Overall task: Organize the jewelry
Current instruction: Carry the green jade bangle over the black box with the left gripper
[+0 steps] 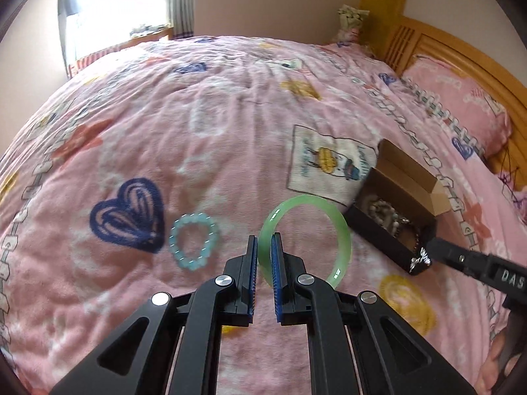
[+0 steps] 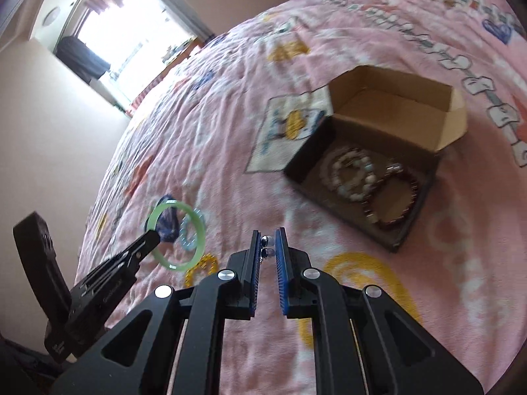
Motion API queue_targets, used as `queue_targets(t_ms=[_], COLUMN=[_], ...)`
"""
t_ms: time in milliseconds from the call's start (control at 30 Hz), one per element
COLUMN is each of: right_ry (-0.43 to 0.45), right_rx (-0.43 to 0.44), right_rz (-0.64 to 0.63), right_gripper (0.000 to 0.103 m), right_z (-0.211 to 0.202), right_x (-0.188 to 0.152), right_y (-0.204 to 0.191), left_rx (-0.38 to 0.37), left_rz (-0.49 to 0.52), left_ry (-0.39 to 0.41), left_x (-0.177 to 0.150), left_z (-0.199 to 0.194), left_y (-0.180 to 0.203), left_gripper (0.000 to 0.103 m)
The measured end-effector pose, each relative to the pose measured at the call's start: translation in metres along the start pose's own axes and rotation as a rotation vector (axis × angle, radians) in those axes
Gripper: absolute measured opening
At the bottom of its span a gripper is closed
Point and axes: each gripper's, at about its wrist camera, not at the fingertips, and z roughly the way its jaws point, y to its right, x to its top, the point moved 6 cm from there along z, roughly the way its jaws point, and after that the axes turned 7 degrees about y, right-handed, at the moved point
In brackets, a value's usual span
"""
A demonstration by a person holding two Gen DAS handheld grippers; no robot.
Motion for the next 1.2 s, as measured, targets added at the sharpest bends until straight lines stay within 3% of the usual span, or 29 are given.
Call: queue_targets(t_ms=[333,467,800,1200], right_ry=[0.031,0.029,0.032,0.035], right_rx=[-0.038,-0.042,-0.038,-0.048], right_rz=[0.067,0.072,0.096,0.089], right_gripper=[0.010,0.010,0.010,0.012], right_z=[-0.003,-0.002,-0.002,0.000], right_x=[0.042,0.050,0.053,0.055], right_y=[0.064,0.079,0.088,0.084], left_rx=[-0.086,-0.073,-0.032,-0.058], left_rz=[0.120,0.167,0.151,0.160], left_ry=[0.000,-0.016,-0.071,-0.073], left_x=[0.045,0.052,0.050,0.050], left_z=[0.029,0.052,0.087,0.084], left_y=[0.098,0.125,0.133,0.139], left_gripper=[0.010,0.010,0.011,0.012])
